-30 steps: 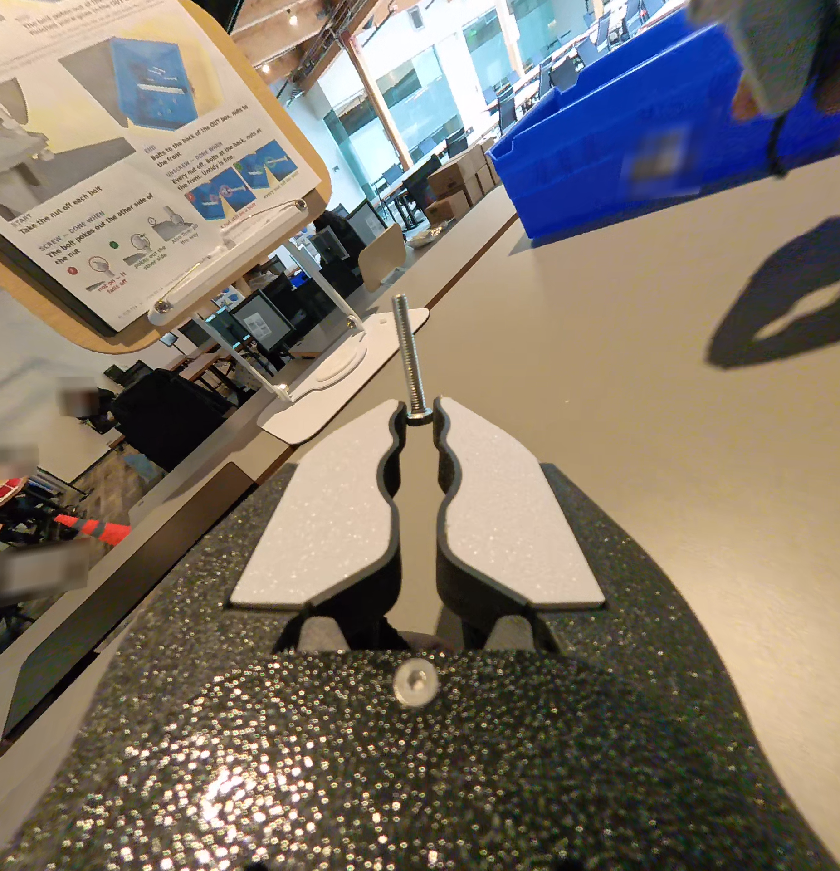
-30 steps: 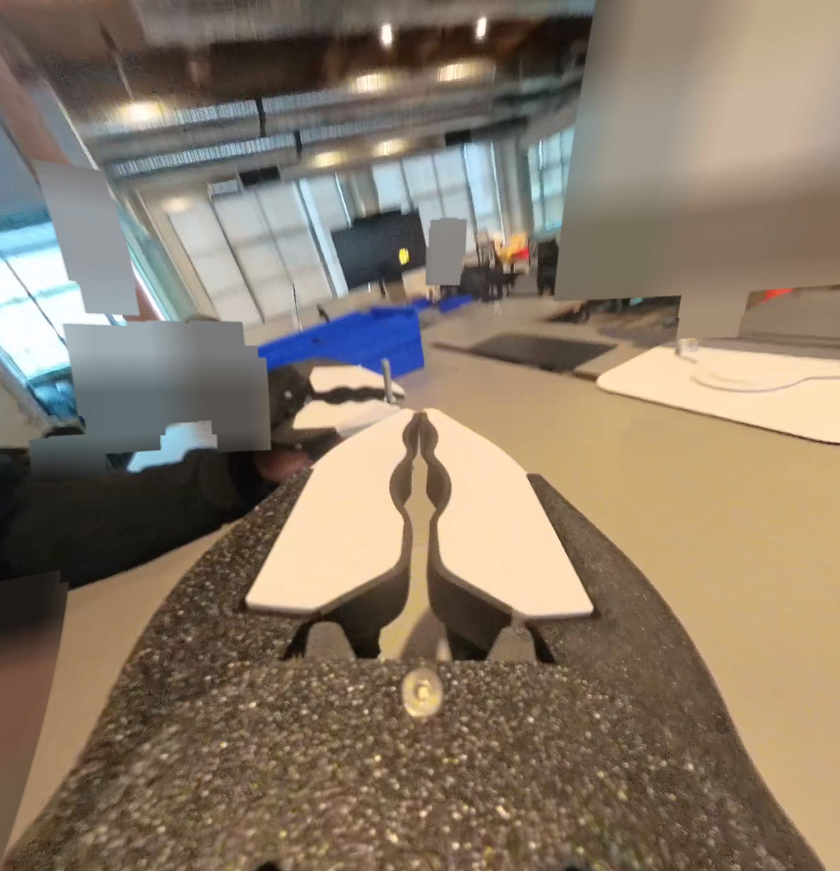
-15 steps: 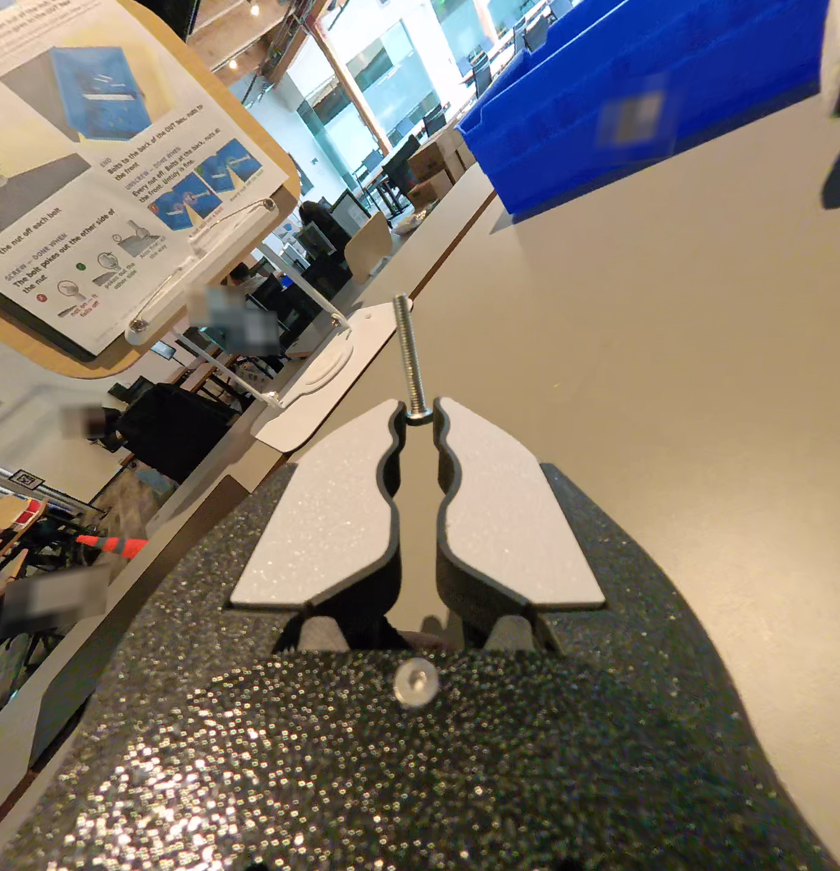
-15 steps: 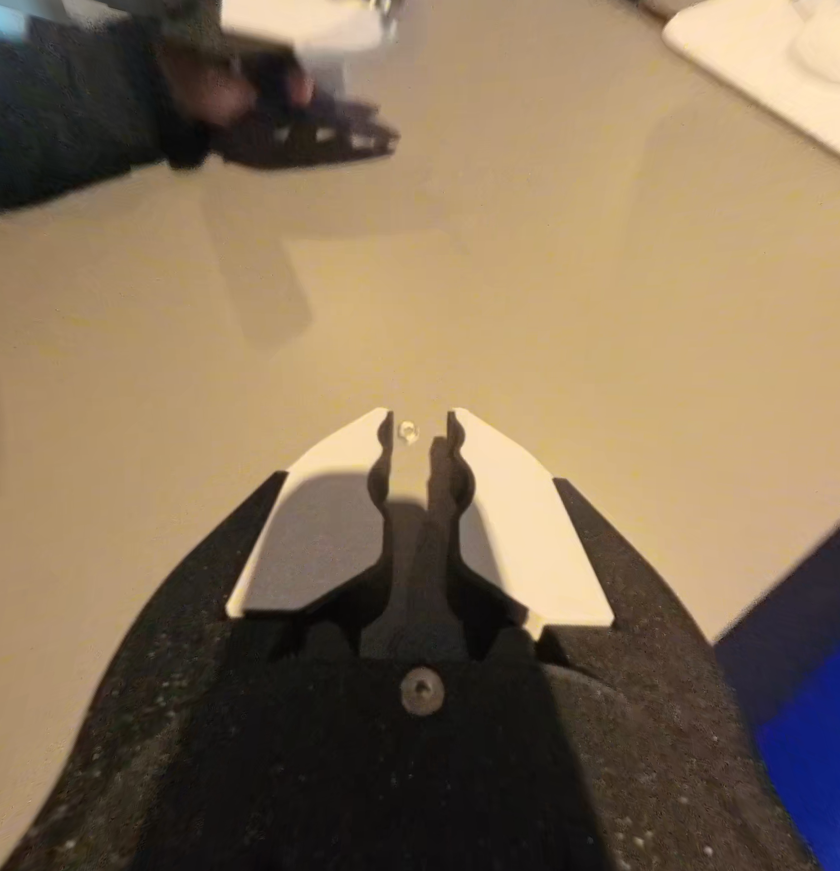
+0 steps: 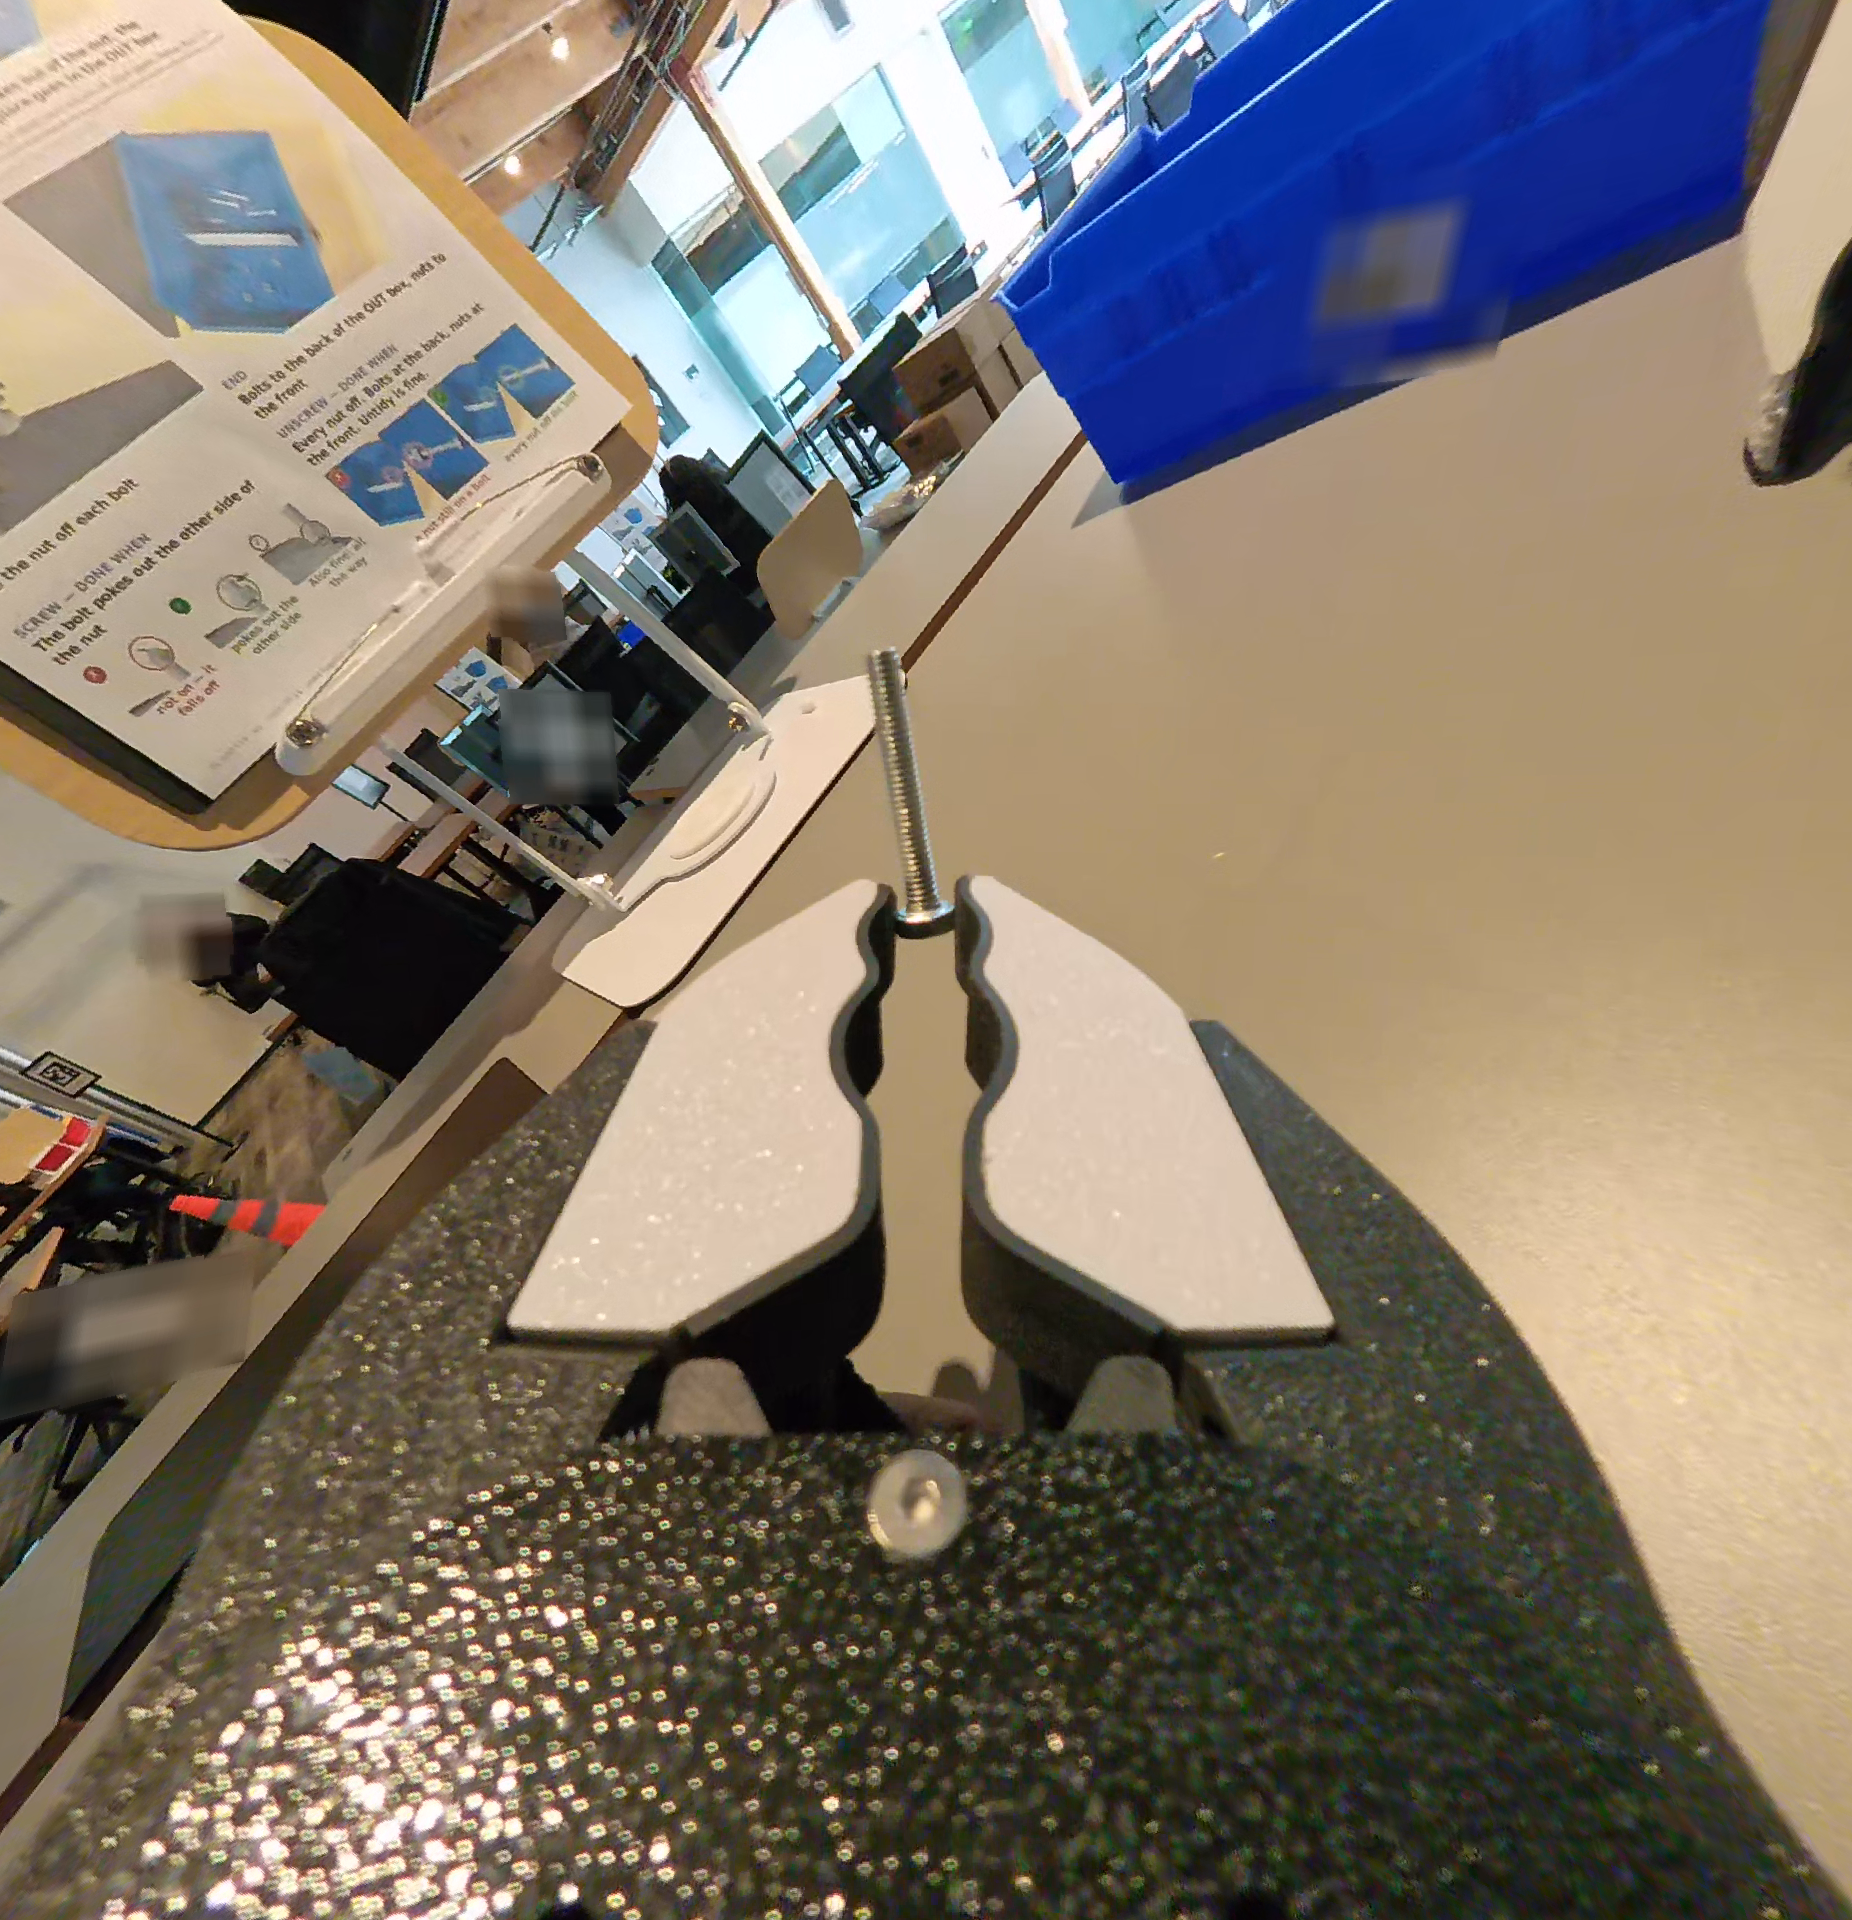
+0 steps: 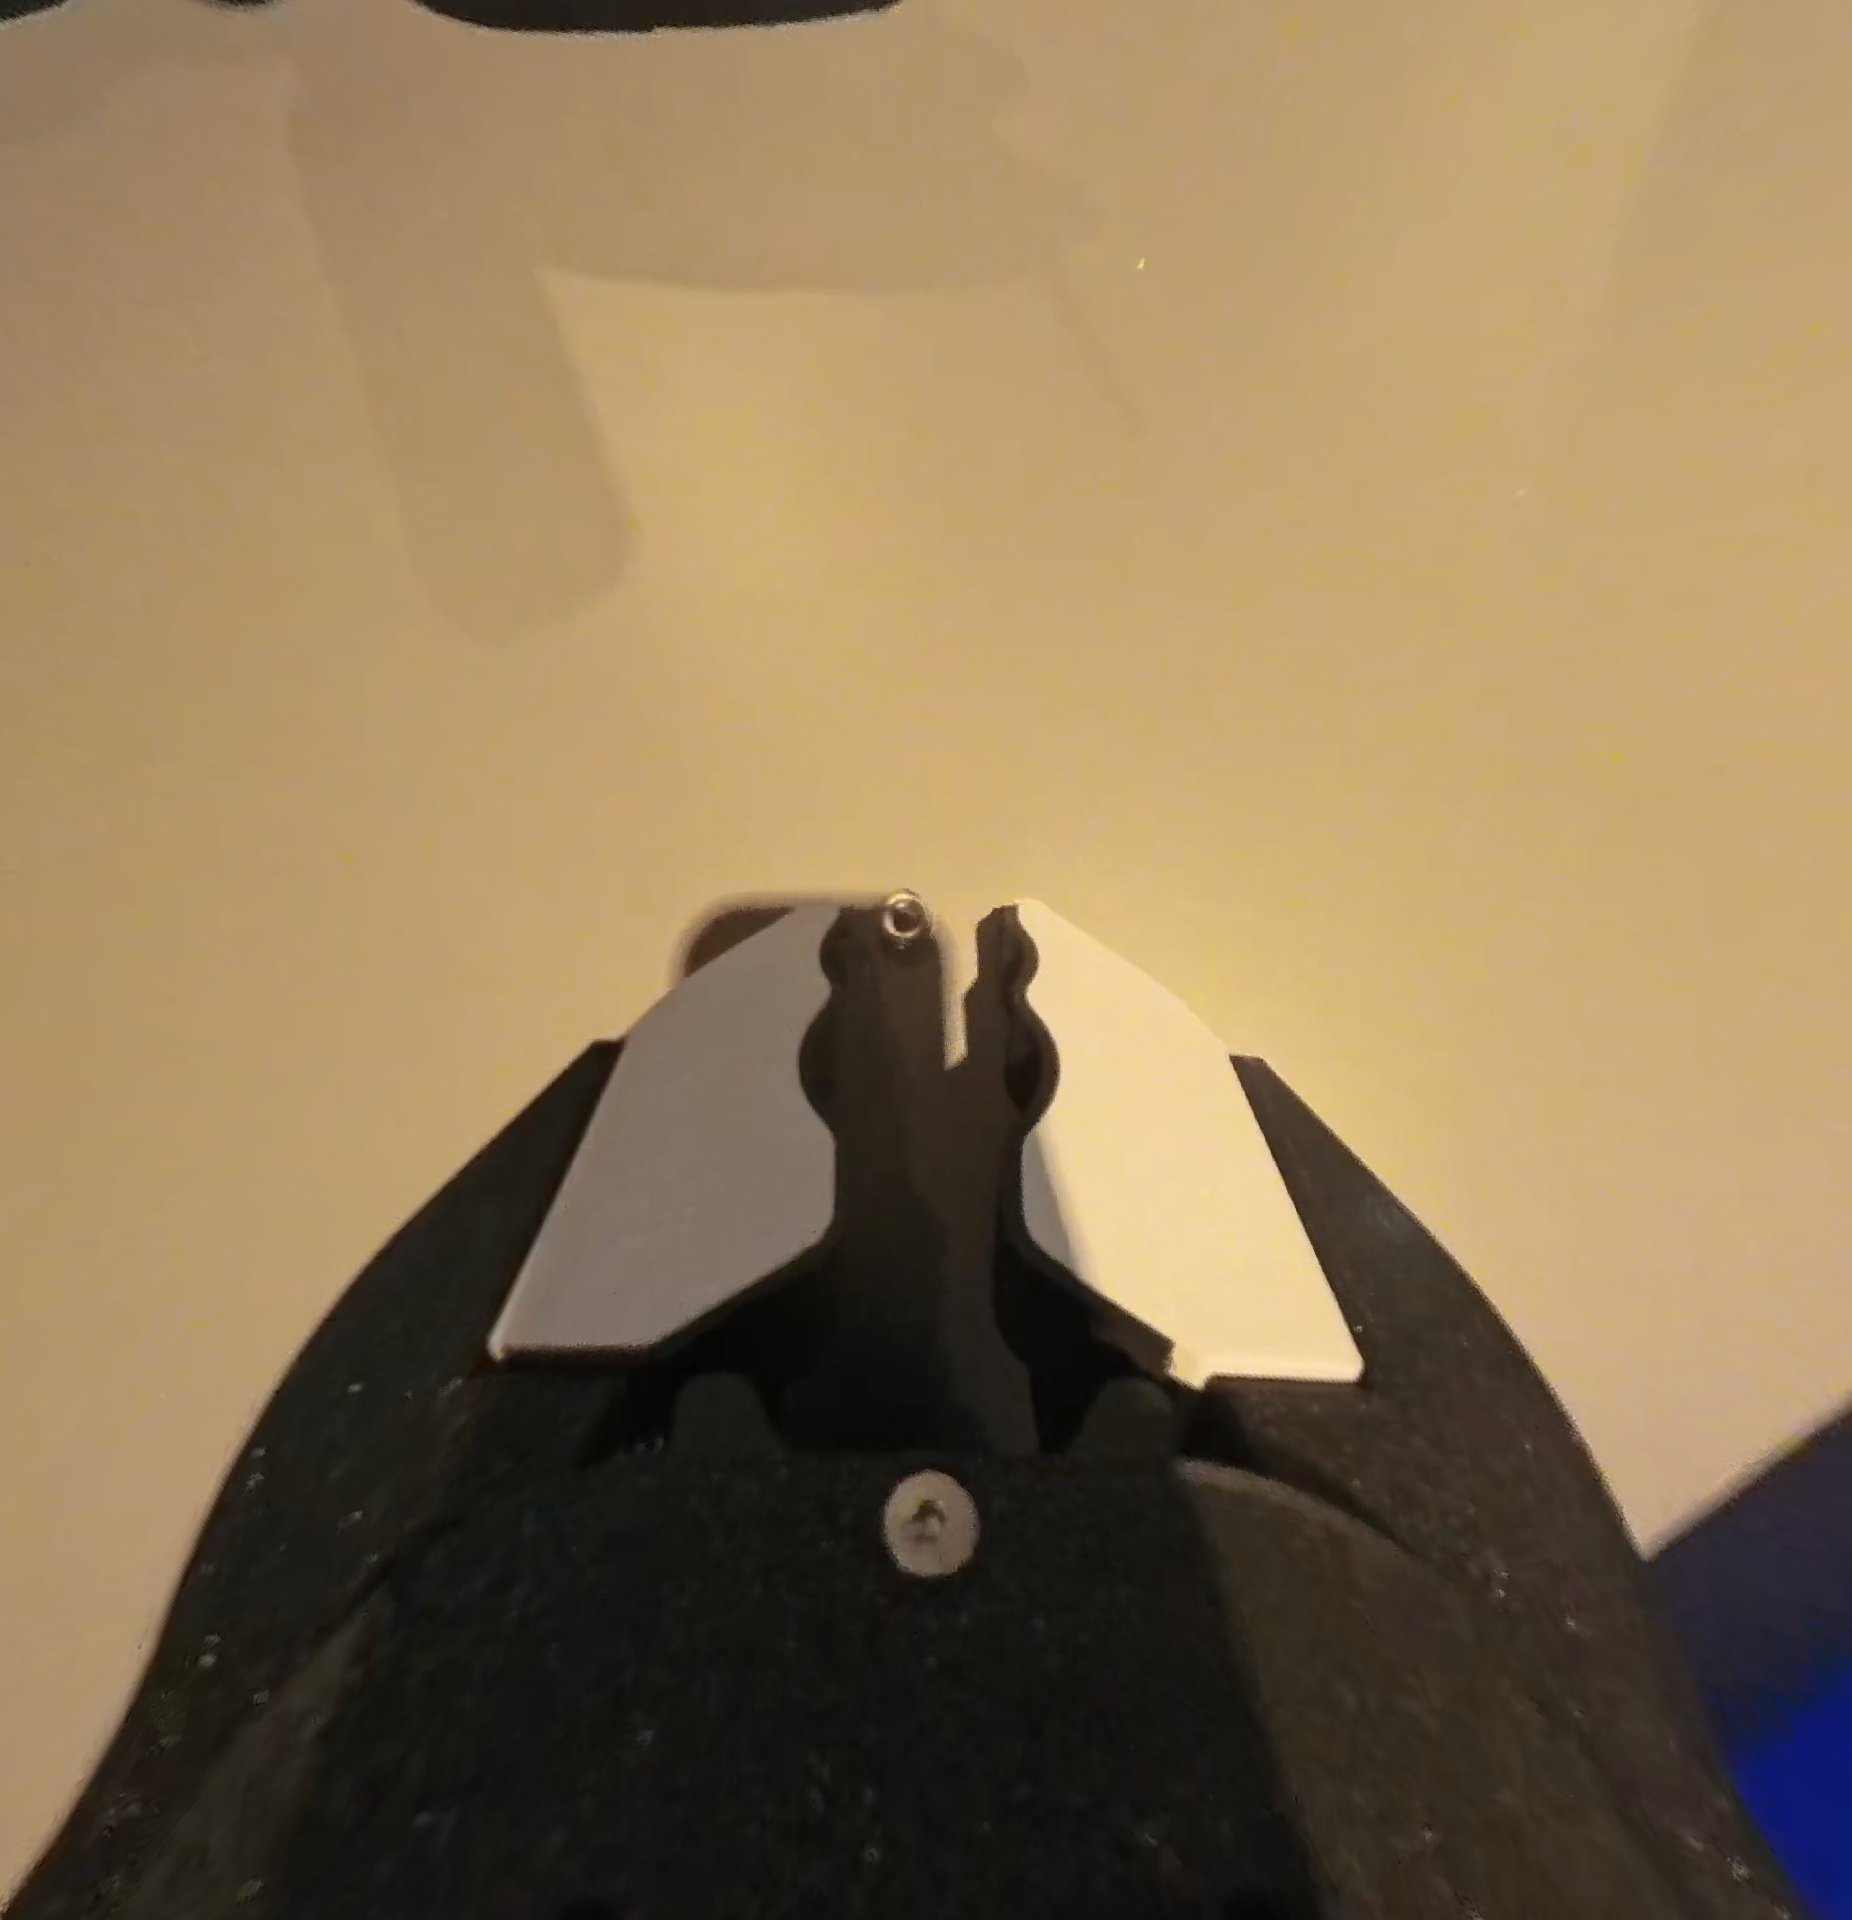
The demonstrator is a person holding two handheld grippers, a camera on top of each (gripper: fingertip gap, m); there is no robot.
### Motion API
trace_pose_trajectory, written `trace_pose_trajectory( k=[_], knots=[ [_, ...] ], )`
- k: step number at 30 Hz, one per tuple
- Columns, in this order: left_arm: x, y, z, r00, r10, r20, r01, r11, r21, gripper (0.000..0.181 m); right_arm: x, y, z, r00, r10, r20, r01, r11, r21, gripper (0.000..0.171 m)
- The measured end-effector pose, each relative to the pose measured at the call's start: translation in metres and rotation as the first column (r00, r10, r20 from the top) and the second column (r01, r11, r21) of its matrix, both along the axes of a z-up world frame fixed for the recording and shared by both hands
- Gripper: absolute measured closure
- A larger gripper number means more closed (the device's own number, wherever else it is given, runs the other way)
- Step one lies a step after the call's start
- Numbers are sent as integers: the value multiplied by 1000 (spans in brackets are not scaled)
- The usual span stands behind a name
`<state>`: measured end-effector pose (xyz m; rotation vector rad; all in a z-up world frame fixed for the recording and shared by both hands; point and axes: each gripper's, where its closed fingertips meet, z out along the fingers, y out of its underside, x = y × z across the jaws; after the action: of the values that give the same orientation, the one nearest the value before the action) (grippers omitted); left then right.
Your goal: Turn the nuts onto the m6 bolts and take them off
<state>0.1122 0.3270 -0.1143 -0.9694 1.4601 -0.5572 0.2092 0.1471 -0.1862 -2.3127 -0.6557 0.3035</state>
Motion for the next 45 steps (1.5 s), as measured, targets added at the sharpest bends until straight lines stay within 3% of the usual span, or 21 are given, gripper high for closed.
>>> trace_pose_trajectory(
  k=[4, 11, 15, 19, 22, 25, 28, 45],
  knots=[
    [1, 0, -2, 1000, -1, -13, 1, 1000, 6, 171, -4, 2, -1, 1000, 2, 31, -3, 1000, 13, 161],
    [3, -10, -5, 999, -32, -33, 32, 999, 17, 171, -8, 12, 3, 999, -21, 48, 19, 999, 46, 162],
    [9, -23, -6, 997, -54, -55, 56, 998, 38, 171, -18, 38, 47, 980, -10, -197, 57, 971, 233, 161],
    [20, -38, -8, 995, -66, -70, 68, 997, 24, 171, -27, 80, 114, 861, 133, -491, 125, 880, 458, 161],
    [25, -41, -12, 995, -56, -88, 58, 998, 15, 171, -38, 110, 132, 784, 253, -566, 114, 839, 532, 161],
    [24, -36, -16, 993, -35, -111, 38, 999, 21, 171, -53, 124, 121, 768, 297, -567, 61, 848, 527, 161],
    [23, -37, -14, 993, -50, -103, 52, 999, 11, 171, -61, 126, 104, 832, 282, -477, -1, 861, 509, 161],
    [28, -43, -16, 990, -82, -111, 86, 996, 34, 171, -66, 120, 97, 879, 261, -399, -32, 868, 496, 161]
  ],
)
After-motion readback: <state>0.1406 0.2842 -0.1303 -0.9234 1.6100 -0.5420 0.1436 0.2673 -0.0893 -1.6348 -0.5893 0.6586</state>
